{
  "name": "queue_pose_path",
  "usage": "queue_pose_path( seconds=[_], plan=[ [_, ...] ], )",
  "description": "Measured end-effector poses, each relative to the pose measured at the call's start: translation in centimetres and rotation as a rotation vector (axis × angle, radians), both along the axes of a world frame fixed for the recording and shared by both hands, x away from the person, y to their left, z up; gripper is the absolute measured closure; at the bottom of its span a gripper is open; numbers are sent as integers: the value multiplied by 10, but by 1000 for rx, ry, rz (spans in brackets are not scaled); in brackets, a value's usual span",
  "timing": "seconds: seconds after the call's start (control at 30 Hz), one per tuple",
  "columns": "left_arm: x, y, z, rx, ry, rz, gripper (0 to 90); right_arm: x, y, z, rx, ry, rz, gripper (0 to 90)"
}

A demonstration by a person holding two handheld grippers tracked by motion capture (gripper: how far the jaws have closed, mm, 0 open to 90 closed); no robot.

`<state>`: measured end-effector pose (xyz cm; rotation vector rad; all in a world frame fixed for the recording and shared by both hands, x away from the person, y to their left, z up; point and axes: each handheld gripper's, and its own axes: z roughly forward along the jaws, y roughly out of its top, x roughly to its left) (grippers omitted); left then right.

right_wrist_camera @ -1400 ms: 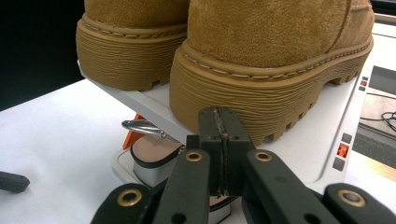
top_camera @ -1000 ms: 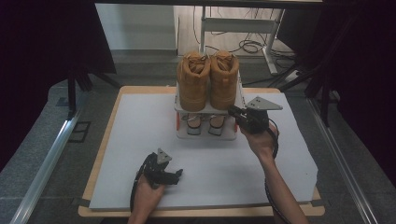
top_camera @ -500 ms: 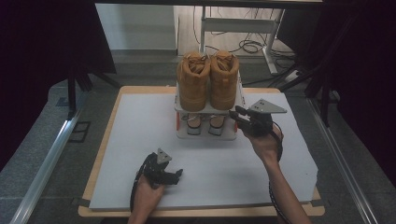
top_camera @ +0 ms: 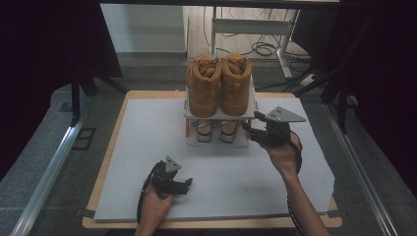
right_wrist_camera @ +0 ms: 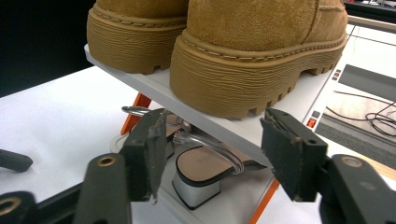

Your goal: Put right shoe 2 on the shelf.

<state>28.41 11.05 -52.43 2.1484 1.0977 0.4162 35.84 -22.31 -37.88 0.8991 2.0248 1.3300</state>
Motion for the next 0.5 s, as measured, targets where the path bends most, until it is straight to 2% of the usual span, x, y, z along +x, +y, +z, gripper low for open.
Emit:
queue_pose_path(
  seconds=[0.33, 0.5],
  plan=[
    [0, 0, 0, 0, 0, 0, 118, -6, -8, 2, 12, 26, -2, 265],
    [0, 0, 0, -1, 0, 0, 118, -9, -12, 2, 17, 30, 2, 228]
  ],
)
